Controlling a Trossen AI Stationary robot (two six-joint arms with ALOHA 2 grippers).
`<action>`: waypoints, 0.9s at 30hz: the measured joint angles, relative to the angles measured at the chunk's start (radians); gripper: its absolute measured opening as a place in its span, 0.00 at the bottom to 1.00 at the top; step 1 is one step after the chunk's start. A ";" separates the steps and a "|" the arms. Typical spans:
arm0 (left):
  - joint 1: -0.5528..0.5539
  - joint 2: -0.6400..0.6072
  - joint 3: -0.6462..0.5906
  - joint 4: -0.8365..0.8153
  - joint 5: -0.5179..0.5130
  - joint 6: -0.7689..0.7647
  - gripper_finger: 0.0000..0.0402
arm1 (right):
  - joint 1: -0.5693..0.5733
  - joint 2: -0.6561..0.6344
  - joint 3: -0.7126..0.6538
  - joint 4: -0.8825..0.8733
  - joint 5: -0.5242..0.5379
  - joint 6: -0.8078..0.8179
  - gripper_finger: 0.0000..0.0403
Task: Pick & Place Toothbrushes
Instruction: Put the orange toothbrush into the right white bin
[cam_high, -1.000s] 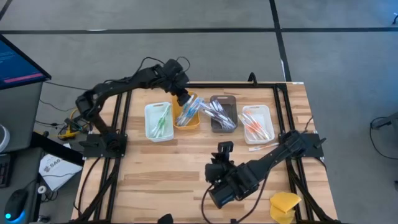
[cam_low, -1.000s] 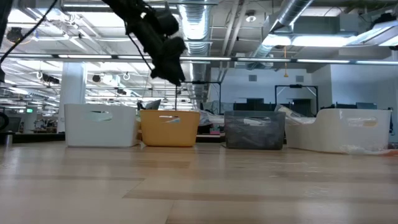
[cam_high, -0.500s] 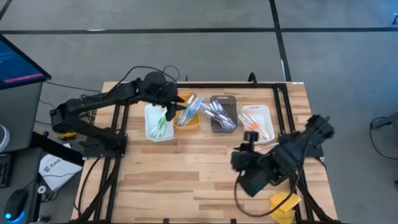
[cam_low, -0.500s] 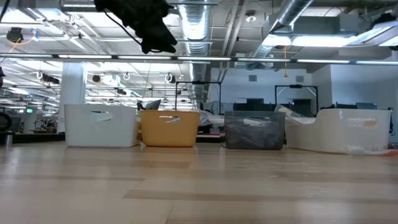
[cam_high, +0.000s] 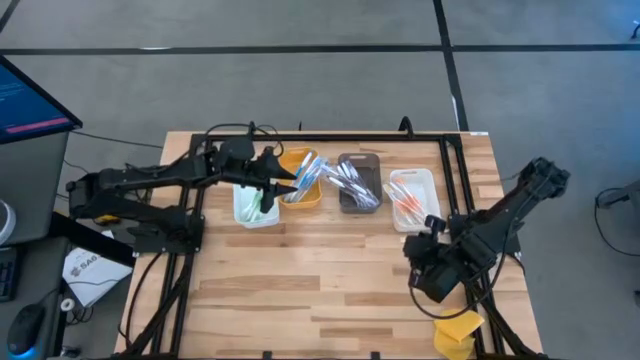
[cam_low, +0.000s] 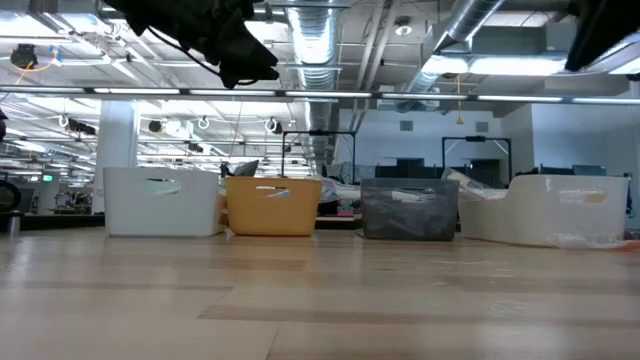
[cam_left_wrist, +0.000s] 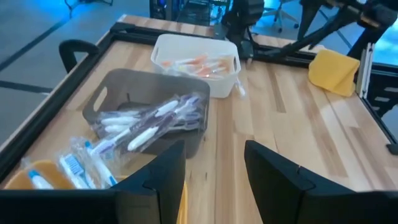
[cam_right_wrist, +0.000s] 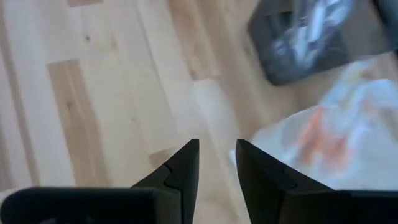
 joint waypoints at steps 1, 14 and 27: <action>0.000 0.002 -0.006 0.007 0.000 0.000 0.40 | 0.006 -0.008 -0.036 0.048 0.000 0.001 0.25; 0.000 0.007 -0.016 0.016 -0.001 -0.075 0.40 | -0.039 0.081 -0.255 0.191 -0.187 0.008 0.25; 0.000 0.007 -0.016 0.016 -0.001 -0.074 0.40 | -0.185 0.092 -0.376 0.238 -0.285 -0.044 0.25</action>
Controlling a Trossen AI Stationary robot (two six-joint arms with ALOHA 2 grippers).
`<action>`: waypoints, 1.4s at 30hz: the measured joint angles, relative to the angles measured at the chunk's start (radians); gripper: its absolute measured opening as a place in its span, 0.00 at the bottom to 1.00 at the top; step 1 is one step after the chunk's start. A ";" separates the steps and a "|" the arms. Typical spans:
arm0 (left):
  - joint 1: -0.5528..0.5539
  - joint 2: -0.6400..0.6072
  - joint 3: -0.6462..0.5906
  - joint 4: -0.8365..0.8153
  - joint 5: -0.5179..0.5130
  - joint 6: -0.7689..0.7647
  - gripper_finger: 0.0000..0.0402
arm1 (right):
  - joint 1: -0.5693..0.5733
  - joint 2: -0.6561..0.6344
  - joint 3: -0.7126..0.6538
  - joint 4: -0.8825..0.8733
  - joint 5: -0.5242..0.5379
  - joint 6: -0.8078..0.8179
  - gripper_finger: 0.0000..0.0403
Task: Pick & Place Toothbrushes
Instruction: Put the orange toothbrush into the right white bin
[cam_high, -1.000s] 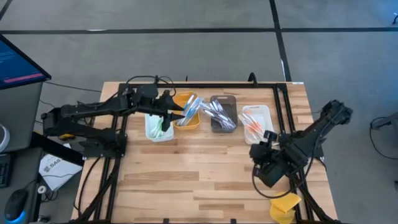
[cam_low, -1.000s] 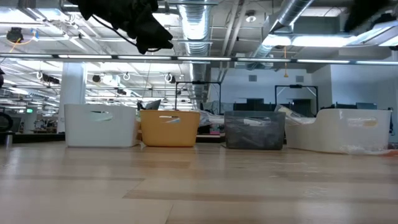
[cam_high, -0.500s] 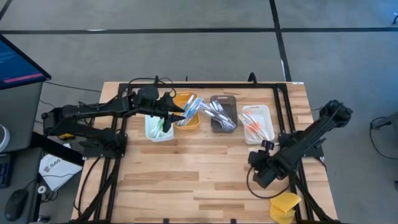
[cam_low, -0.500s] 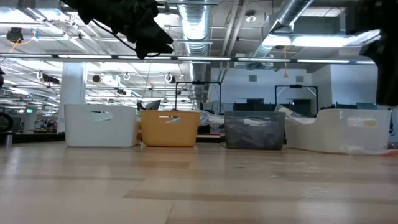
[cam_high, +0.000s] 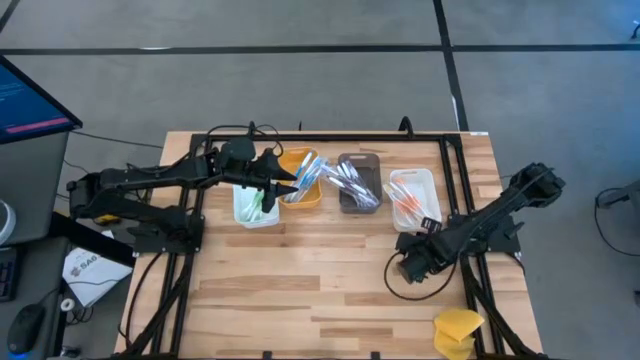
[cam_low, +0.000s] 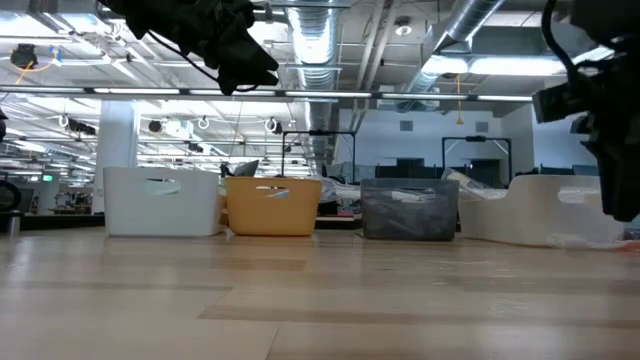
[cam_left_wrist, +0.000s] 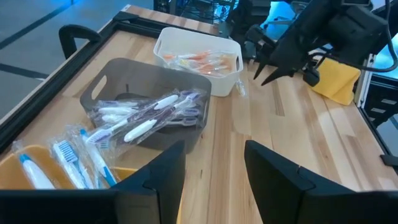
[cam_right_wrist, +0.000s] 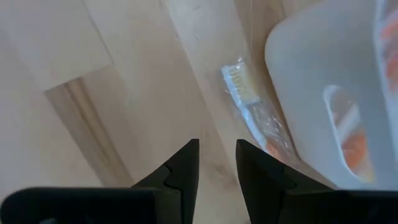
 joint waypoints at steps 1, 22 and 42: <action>0.000 0.000 0.000 0.000 0.000 0.000 0.40 | -0.012 0.000 -0.009 0.019 -0.008 -0.016 0.25; 0.000 0.000 0.001 0.004 0.000 0.000 0.40 | -0.253 0.000 -0.020 0.053 -0.025 -0.281 0.25; 0.001 0.001 -0.061 0.020 0.000 -0.003 0.40 | -0.245 0.000 -0.021 0.090 -0.090 -0.335 0.25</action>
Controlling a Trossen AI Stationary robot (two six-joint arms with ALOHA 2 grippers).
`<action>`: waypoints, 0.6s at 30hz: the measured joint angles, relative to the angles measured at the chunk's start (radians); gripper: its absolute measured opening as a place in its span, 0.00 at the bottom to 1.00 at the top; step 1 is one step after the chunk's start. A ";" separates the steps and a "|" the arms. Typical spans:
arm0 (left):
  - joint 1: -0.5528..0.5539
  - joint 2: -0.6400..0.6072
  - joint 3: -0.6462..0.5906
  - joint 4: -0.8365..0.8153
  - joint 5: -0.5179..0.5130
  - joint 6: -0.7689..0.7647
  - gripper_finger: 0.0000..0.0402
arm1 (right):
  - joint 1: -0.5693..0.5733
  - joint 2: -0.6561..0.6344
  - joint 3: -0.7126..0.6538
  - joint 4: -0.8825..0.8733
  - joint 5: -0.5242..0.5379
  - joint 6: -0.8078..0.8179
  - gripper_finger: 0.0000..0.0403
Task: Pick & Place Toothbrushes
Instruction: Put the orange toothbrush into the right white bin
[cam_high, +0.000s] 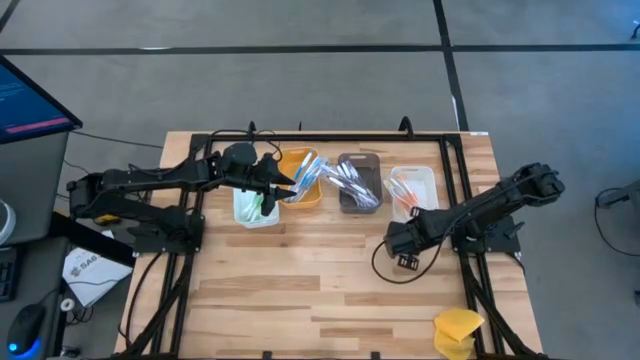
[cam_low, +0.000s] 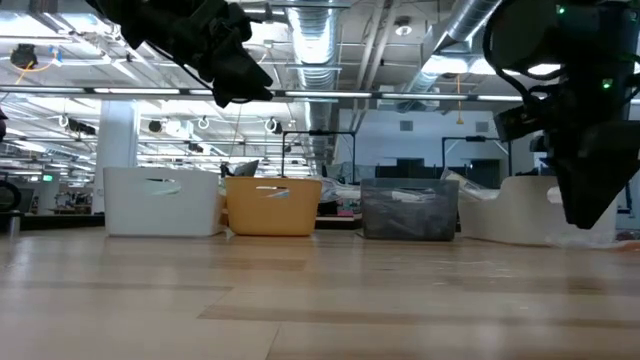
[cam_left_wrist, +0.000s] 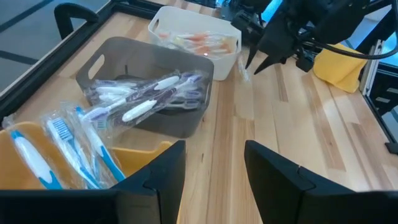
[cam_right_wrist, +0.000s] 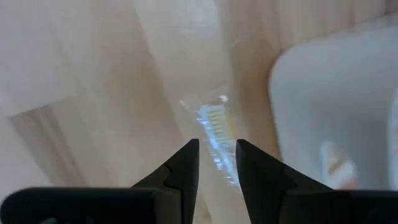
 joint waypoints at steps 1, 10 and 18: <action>0.000 0.000 0.000 0.001 0.000 0.000 0.39 | 0.002 0.000 0.000 0.010 -0.008 0.000 0.25; 0.000 0.000 -0.001 0.006 0.000 0.000 0.39 | -0.039 0.018 0.000 0.042 -0.013 -0.027 0.25; 0.000 0.000 -0.001 0.008 0.000 0.000 0.39 | -0.055 0.111 0.005 0.045 -0.005 -0.051 0.25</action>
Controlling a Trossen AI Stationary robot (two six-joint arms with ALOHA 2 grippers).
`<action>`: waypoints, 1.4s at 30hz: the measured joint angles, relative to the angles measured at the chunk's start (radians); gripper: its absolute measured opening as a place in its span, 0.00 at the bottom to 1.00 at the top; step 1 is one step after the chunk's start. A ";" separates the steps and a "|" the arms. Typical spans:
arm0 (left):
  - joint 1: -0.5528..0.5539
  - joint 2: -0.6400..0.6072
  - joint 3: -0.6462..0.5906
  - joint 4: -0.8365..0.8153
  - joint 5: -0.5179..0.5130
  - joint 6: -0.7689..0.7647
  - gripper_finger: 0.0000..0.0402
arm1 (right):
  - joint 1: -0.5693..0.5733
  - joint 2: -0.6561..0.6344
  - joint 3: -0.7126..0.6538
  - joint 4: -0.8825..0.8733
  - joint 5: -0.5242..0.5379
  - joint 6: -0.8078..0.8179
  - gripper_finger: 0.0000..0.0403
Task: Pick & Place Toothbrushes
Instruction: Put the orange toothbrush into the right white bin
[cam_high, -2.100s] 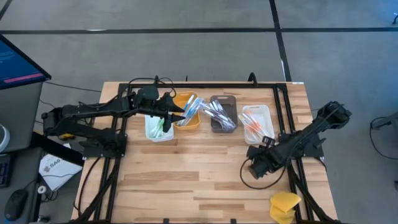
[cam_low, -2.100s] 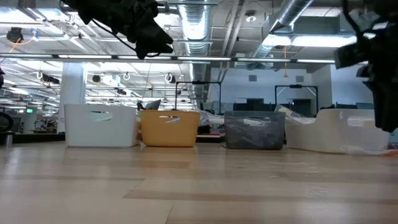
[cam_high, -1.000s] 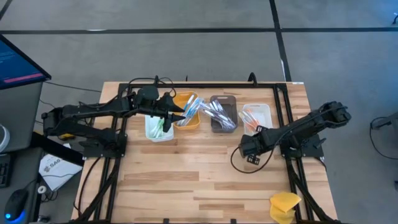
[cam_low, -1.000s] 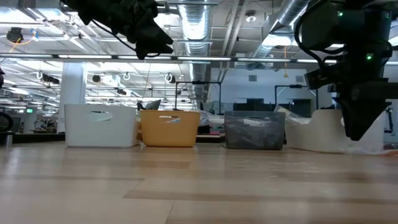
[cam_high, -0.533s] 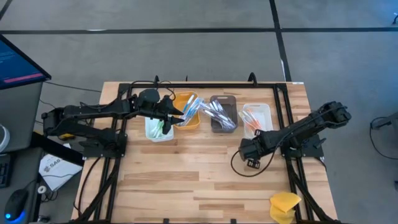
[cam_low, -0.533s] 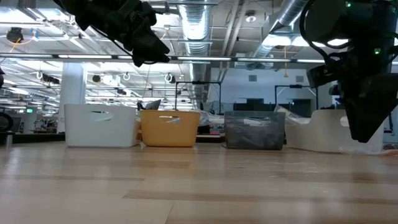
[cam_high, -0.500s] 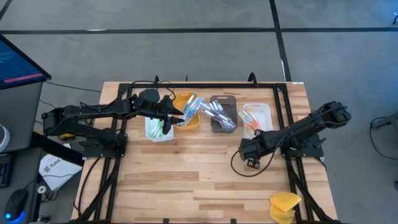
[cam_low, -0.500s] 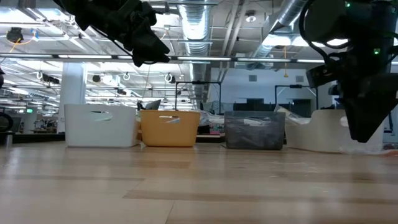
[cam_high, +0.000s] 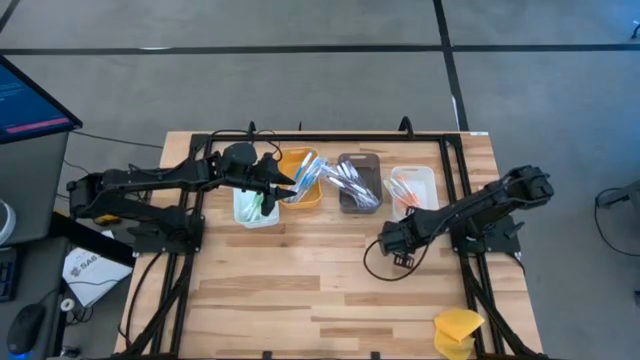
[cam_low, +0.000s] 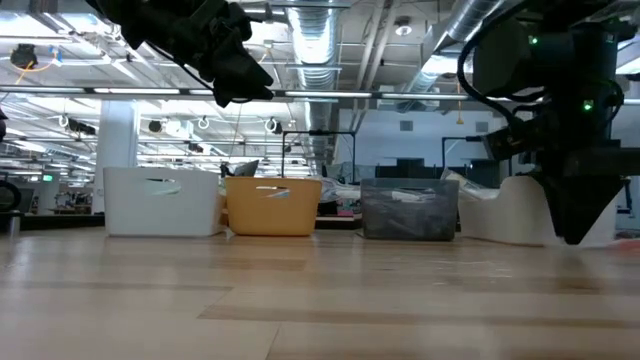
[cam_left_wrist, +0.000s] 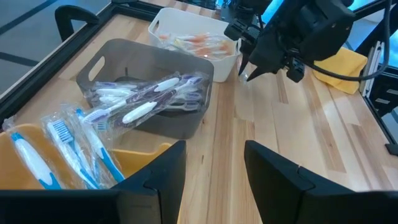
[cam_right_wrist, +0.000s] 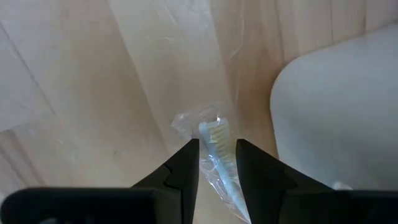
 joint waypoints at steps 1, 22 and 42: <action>0.000 0.000 0.000 0.000 0.000 0.000 0.39 | 0.000 0.011 0.000 0.002 0.000 -0.007 0.25; 0.000 0.000 0.000 0.006 0.000 0.000 0.38 | -0.022 0.034 -0.003 0.043 -0.124 -0.022 0.02; 0.000 0.000 0.000 0.015 0.000 0.000 0.38 | 0.003 0.039 0.101 -0.067 -0.108 0.000 0.01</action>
